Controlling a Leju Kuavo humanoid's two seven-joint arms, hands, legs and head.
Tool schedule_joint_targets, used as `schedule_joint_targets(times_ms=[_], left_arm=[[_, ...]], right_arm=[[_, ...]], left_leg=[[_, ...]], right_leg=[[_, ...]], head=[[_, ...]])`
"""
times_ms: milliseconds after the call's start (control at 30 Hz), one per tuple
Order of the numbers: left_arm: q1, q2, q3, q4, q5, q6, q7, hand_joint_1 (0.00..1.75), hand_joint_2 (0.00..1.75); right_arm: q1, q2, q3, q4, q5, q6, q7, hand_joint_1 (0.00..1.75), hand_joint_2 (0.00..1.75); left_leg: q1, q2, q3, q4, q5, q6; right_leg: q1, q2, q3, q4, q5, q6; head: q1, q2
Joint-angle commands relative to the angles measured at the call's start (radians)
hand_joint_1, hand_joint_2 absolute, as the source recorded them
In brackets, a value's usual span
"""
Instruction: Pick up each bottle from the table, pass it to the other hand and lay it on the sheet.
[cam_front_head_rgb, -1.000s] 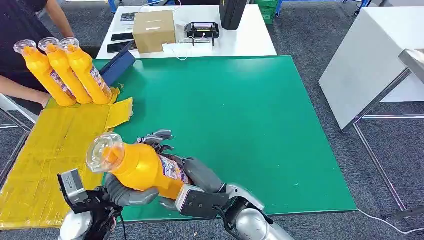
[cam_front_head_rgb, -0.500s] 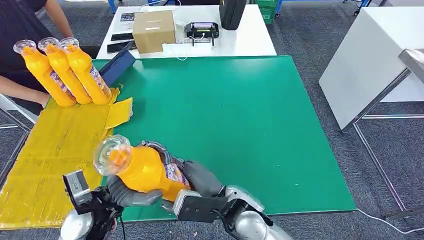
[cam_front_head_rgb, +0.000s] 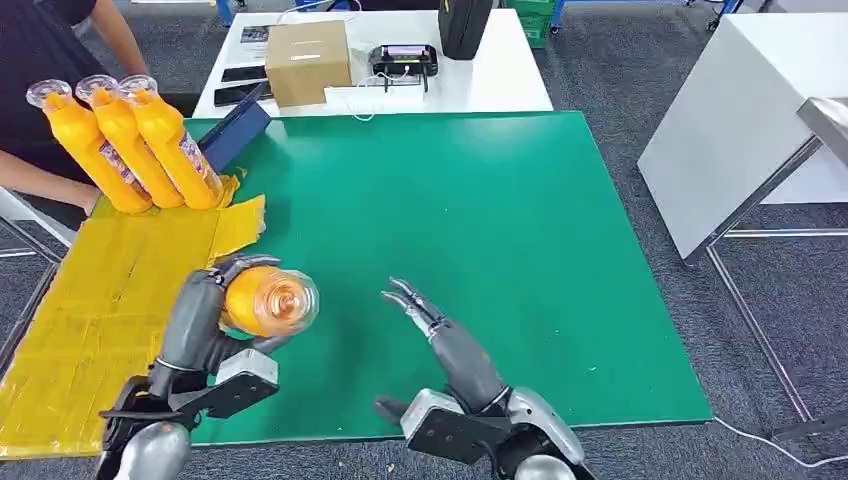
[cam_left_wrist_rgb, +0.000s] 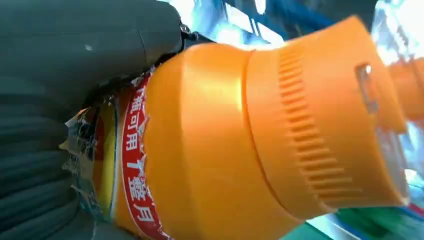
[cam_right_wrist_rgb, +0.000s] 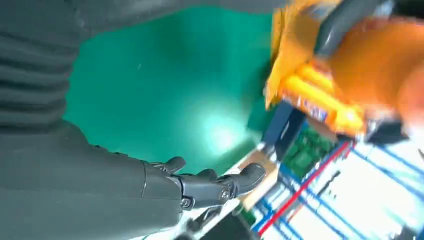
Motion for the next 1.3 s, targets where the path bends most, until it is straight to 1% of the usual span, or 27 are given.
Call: schedule_joint_targets(times_ms=[33, 67, 133, 167, 200, 233, 333, 400, 433, 533, 600, 633, 667, 700, 733, 767, 800, 833, 867, 900, 933, 1000, 1033, 1067, 1200, 1233, 1300], left_arm=[[-0.049, 0.077, 0.066, 0.117, -0.2, 0.034, 0.08, 1.75, 1.75], [-0.061, 0.104, 0.058, 0.157, -0.262, 0.034, 0.1, 1.75, 1.75], [-0.096, 0.163, 0.042, 0.276, -0.361, -0.038, 0.175, 1.75, 1.75], [-0.121, 0.197, 0.028, 0.369, -0.384, -0.057, 0.187, 1.75, 1.75], [-0.136, 0.213, 0.027, 0.437, -0.409, -0.069, 0.207, 1.75, 1.75], [-0.154, 0.236, 0.017, 0.516, -0.43, -0.076, 0.214, 1.75, 1.75], [-0.21, 0.268, -0.003, 0.675, -0.437, -0.111, 0.225, 1.75, 1.75], [-0.24, 0.273, -0.012, 0.738, -0.437, -0.113, 0.229, 1.75, 1.75], [-0.257, 0.275, -0.021, 0.767, -0.436, -0.124, 0.226, 1.75, 1.75], [-0.311, 0.281, -0.055, 0.835, -0.451, -0.169, 0.232, 1.75, 1.75], [-0.334, 0.284, -0.071, 0.859, -0.46, -0.178, 0.235, 1.75, 1.75], [-0.35, 0.295, -0.096, 0.87, -0.481, -0.174, 0.229, 1.75, 1.75], [-0.358, 0.317, -0.13, 0.869, -0.525, -0.163, 0.227, 0.47, 1.75], [-0.362, 0.328, -0.132, 0.872, -0.539, -0.152, 0.237, 0.0, 0.0], [-0.364, 0.304, -0.109, 0.875, -0.546, -0.139, 0.275, 0.0, 0.0], [-0.359, 0.309, -0.127, 0.856, -0.562, -0.117, 0.253, 0.0, 0.0], [-0.359, 0.309, -0.127, 0.856, -0.562, -0.117, 0.253, 0.0, 0.0], [-0.339, 0.304, -0.107, 0.816, -0.54, -0.096, 0.24, 0.0, 0.0], [-0.326, 0.31, -0.117, 0.794, -0.566, -0.089, 0.241, 0.0, 0.0], [-0.318, 0.311, -0.118, 0.785, -0.571, -0.087, 0.24, 0.0, 0.0], [-0.31, 0.31, -0.116, 0.776, -0.571, -0.087, 0.24, 0.0, 0.0], [-0.296, 0.303, -0.107, 0.76, -0.558, -0.074, 0.23, 0.0, 0.0], [-0.281, 0.298, -0.096, 0.741, -0.549, -0.045, 0.219, 0.0, 0.0], [-0.271, 0.292, -0.088, 0.727, -0.548, -0.029, 0.219, 0.0, 0.0], [-0.267, 0.289, -0.088, 0.719, -0.547, -0.03, 0.218, 0.0, 0.0], [-0.267, 0.289, -0.088, 0.719, -0.547, -0.03, 0.218, 0.0, 0.0], [-0.267, 0.289, -0.088, 0.719, -0.547, -0.03, 0.218, 0.0, 0.0]], right_arm=[[0.039, -0.057, -0.11, -0.086, -0.021, 0.004, -0.02, 0.0, 0.0], [0.039, -0.064, -0.12, -0.096, -0.031, 0.002, -0.028, 0.0, 0.0], [0.037, -0.076, -0.143, -0.116, -0.042, 0.001, -0.034, 0.0, 0.0], [0.035, -0.082, -0.154, -0.126, -0.06, 0.009, -0.042, 0.0, 0.0], [0.031, -0.087, -0.158, -0.13, -0.065, 0.015, -0.042, 0.0, 0.0], [0.024, -0.09, -0.159, -0.131, -0.072, 0.025, -0.044, 0.0, 0.0], [-0.01, -0.098, -0.139, -0.112, -0.079, 0.044, -0.037, 0.0, 0.0], [-0.025, -0.099, -0.125, -0.101, -0.08, 0.048, -0.037, 0.0, 0.0], [-0.03, -0.1, -0.119, -0.097, -0.081, 0.049, -0.036, 0.0, 0.0], [-0.048, -0.106, -0.101, -0.082, -0.083, 0.056, -0.034, 0.0, 0.0], [-0.057, -0.106, -0.093, -0.071, -0.086, 0.06, -0.032, 0.0, 0.0], [-0.065, -0.11, -0.087, -0.068, -0.088, 0.063, -0.031, 0.0, 0.0], [-0.07, -0.113, -0.084, -0.067, -0.089, 0.064, -0.031, 0.0, 0.0], [-0.077, -0.113, -0.083, -0.066, -0.09, 0.064, -0.032, 0.0, 0.0], [-0.076, -0.11, -0.081, -0.068, -0.09, 0.065, -0.031, 0.0, 0.0], [-0.075, -0.114, -0.08, -0.074, -0.09, 0.065, -0.031, 0.0, 0.0], [-0.075, -0.114, -0.08, -0.074, -0.09, 0.065, -0.031, 0.0, 0.0], [-0.066, -0.12, -0.084, -0.086, -0.09, 0.061, -0.028, 0.0, 0.0], [-0.059, -0.123, -0.086, -0.086, -0.091, 0.062, -0.027, 0.0, 0.0], [-0.055, -0.126, -0.087, -0.085, -0.091, 0.062, -0.028, 0.0, 0.0], [-0.05, -0.128, -0.088, -0.082, -0.091, 0.063, -0.028, 0.0, 0.0], [-0.04, -0.13, -0.091, -0.076, -0.091, 0.063, -0.027, 0.0, 0.0], [-0.033, -0.128, -0.094, -0.075, -0.091, 0.059, -0.028, 0.0, 0.0], [-0.025, -0.128, -0.096, -0.074, -0.088, 0.056, -0.03, 0.0, 0.0], [-0.018, -0.129, -0.095, -0.076, -0.086, 0.053, -0.033, 0.0, 0.0], [-0.018, -0.129, -0.095, -0.076, -0.086, 0.053, -0.033, 0.0, 0.0], [-0.018, -0.129, -0.095, -0.076, -0.086, 0.053, -0.033, 0.0, 0.0]], left_leg=[[0.0, -0.002, 0.002, 0.0, -0.001, -0.001], [0.0, -0.003, 0.002, -0.001, 0.0, 0.0], [0.0, -0.003, 0.002, -0.001, 0.0, 0.0], [0.0, -0.004, 0.004, -0.001, 0.0, -0.001], [-0.001, -0.003, 0.003, -0.002, 0.001, -0.001], [0.0, -0.004, 0.005, -0.002, 0.001, -0.001], [0.0, -0.001, 0.004, -0.002, 0.001, -0.001], [0.0, -0.001, 0.004, -0.002, 0.001, -0.001], [0.0, -0.002, 0.005, -0.002, 0.001, -0.002], [0.001, -0.002, 0.004, -0.001, 0.001, -0.002], [0.001, -0.003, 0.004, 0.0, 0.001, -0.002], [0.001, -0.004, 0.005, 0.0, 0.0, -0.002], [0.001, -0.002, 0.002, 0.0, 0.001, -0.002], [0.001, -0.002, 0.002, 0.0, 0.001, -0.002], [0.001, -0.001, 0.004, 0.0, 0.001, -0.002], [0.0, -0.004, 0.005, -0.001, 0.001, -0.002], [0.001, -0.001, 0.003, 0.0, 0.001, -0.002], [0.001, -0.002, 0.005, -0.001, 0.001, -0.002], [0.001, -0.002, 0.004, -0.001, 0.001, -0.002], [0.001, -0.002, 0.003, 0.0, 0.001, -0.002], [0.001, -0.002, 0.004, -0.001, 0.0, -0.002], [0.001, -0.001, 0.003, 0.0, 0.001, -0.001], [0.001, -0.001, 0.004, -0.001, 0.0, -0.001], [0.0, -0.001, 0.004, -0.001, 0.001, -0.001], [0.0, -0.002, 0.002, 0.0, 0.001, -0.001], [0.001, -0.002, 0.003, 0.0, 0.0, -0.001], [0.0, -0.001, 0.001, 0.0, 0.001, -0.001]], right_leg=[[0.0, 0.003, 0.002, 0.0, -0.001, -0.001], [0.0, 0.001, 0.002, 0.0, -0.001, -0.001], [-0.001, 0.0, 0.002, -0.001, -0.001, -0.001], [-0.001, 0.001, 0.005, -0.001, -0.001, -0.002], [-0.001, 0.0, 0.003, -0.001, -0.001, -0.001], [-0.001, 0.001, 0.005, -0.001, -0.001, -0.002], [-0.001, 0.002, 0.003, -0.001, 0.0, -0.002], [-0.001, 0.002, 0.003, -0.001, 0.0, -0.002], [0.0, 0.003, 0.004, -0.001, 0.0, -0.002], [0.0, 0.002, 0.003, 0.0, 0.0, -0.001], [0.0, 0.003, 0.004, 0.0, -0.001, -0.002], [0.0, 0.004, 0.005, 0.0, -0.001, -0.002], [0.0, 0.002, 0.002, 0.0, 0.0, -0.001], [0.0, 0.003, 0.003, 0.0, 0.0, -0.001], [0.0, 0.005, 0.003, 0.0, 0.0, -0.002], [-0.001, 0.004, 0.005, 0.0, -0.001, -0.002], [0.0, 0.004, 0.004, 0.0, 0.0, -0.002], [0.0, 0.004, 0.005, 0.0, 0.0, -0.002], [0.0, 0.005, 0.005, 0.0, 0.0, -0.002], [0.0, 0.002, 0.003, 0.0, 0.0, -0.001], [0.0, 0.004, 0.004, 0.0, 0.0, -0.002], [0.0, 0.002, 0.004, 0.0, 0.0, -0.001], [0.0, 0.004, 0.005, -0.001, -0.001, -0.001], [0.0, 0.003, 0.004, 0.0, 0.0, -0.001], [0.0, 0.002, 0.003, 0.0, 0.0, -0.001], [0.0, 0.003, 0.004, 0.0, -0.001, -0.001], [0.0, 0.002, 0.001, 0.0, 0.0, -0.001]], head=[[0.0, 0.0], [0.0, 0.0], [0.001, 0.0], [0.0, 0.0], [0.001, 0.0], [0.001, 0.0], [0.0, 0.0], [0.0, 0.0], [0.0, 0.0], [0.0, 0.0], [0.0, 0.0], [0.001, 0.0], [0.001, 0.0], [0.001, 0.0], [0.0, 0.0], [0.001, 0.0], [0.001, 0.0], [0.0, 0.0], [0.001, 0.0], [0.001, 0.0], [0.0, 0.0], [0.001, 0.0], [0.0, 0.0], [0.001, 0.0], [0.0, 0.0], [0.001, 0.0], [0.001, 0.0]])
